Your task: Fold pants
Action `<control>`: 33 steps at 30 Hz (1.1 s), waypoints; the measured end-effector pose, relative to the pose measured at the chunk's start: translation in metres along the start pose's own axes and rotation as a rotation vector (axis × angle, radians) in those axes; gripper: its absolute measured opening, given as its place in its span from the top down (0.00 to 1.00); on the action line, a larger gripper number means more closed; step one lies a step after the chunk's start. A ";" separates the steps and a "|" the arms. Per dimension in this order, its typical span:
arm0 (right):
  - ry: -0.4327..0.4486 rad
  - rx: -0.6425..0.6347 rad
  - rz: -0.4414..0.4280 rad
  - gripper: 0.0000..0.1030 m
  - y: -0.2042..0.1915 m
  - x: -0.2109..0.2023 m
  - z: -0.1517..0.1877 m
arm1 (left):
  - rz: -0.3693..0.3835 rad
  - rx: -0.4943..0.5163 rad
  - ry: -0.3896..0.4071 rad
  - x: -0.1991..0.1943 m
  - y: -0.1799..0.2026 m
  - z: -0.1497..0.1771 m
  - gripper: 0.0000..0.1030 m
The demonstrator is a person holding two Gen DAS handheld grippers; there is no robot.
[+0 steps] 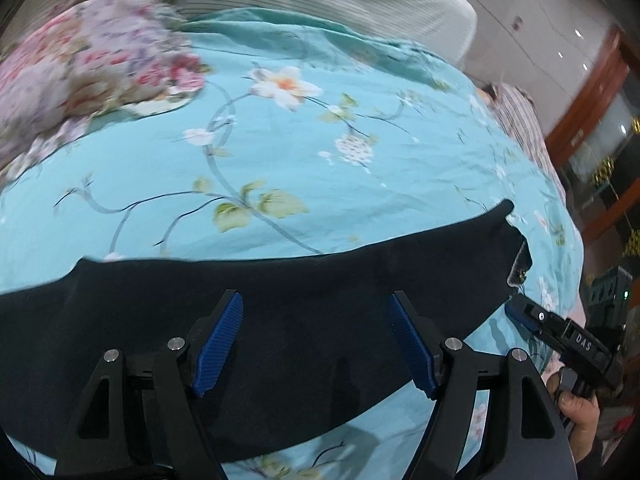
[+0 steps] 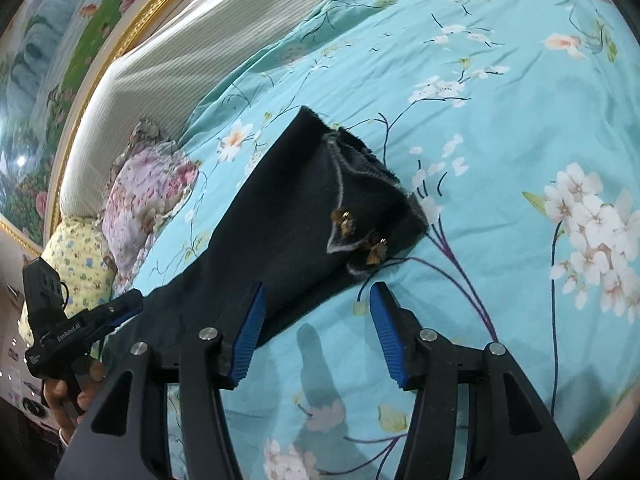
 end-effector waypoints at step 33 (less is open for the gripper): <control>0.092 0.085 -0.134 0.89 0.040 -0.003 -0.020 | 0.271 0.402 -0.387 0.176 0.181 -0.048 0.40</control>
Point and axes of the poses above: each gripper's, at about its wrist camera, not at the fingertips, and x roughly the way its jaws point, y to its right, z to its underside, the point moved 7 cm from there along x, roughly the way its jaws point, and after that the axes turned 7 degrees about z, right-handed, at the moved point
